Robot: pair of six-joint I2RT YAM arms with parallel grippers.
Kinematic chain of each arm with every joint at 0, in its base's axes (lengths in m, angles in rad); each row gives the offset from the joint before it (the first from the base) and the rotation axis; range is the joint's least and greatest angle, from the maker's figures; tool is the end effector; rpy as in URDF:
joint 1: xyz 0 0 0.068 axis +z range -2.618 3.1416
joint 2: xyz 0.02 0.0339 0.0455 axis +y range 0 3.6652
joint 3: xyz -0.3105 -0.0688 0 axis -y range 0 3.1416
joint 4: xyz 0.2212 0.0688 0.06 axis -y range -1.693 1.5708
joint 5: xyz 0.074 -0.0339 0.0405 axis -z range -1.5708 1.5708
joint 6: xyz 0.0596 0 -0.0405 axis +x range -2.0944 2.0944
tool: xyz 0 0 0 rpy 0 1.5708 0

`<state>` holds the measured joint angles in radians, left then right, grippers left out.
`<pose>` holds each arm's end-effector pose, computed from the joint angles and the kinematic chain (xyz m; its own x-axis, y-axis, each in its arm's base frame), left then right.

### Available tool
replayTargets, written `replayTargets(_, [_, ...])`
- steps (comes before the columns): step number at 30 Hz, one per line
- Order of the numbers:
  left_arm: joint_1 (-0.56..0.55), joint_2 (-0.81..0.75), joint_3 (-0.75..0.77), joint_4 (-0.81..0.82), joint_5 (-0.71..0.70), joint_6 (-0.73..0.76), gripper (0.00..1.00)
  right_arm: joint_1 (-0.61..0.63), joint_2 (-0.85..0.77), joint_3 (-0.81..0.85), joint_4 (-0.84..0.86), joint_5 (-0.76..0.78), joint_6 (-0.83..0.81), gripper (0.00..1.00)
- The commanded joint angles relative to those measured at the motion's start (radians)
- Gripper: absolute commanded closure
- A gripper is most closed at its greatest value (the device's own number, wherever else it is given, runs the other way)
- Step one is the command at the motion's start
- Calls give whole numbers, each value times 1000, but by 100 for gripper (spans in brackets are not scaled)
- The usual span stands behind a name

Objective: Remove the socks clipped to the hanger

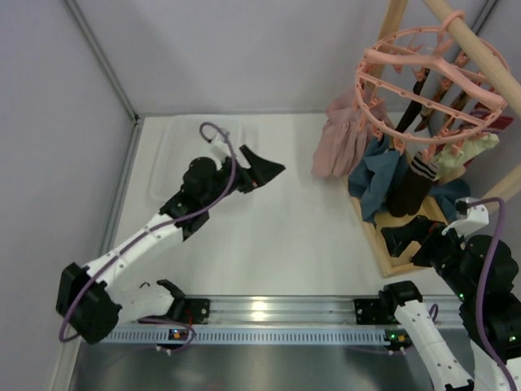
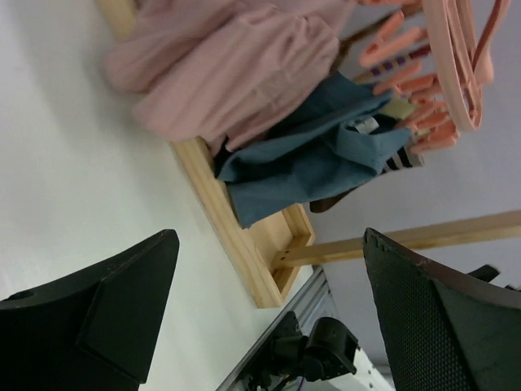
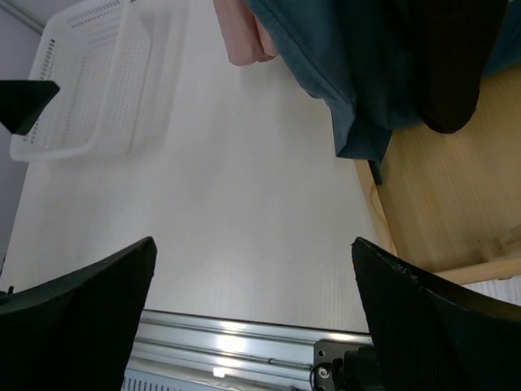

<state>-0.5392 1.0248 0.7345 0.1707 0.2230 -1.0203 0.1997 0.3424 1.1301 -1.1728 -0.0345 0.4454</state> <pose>0.1812 -0.1238 0.3573 -0.6409 -0.5851 -0.4969 0.2732 0.4310 -0.8600 -0.0349 -0.0050 0.3667 -0.4312 0.3520 -0.8308 -0.0486 0.9104 0.4110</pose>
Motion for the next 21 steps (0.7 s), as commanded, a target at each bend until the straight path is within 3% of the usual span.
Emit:
replayTargets(1, [-143,200,265,42,-109,210,4,1,67,98,-76,4,-4,1])
replayTargets(8, [-289,574,615,43,-116,371,11,3,130,224,-99,30,27,1])
replayTargets(13, [-291,737,822,43,-45,381,15,3,168,244,-77,28,30,1])
replayTargets(18, [-289,825,905,43,-82,488,21,1,165,209,-16,4,30,1])
replayTargets(21, [-288,834,910,43,-204,626,21,3,187,183,19,-41,19,1])
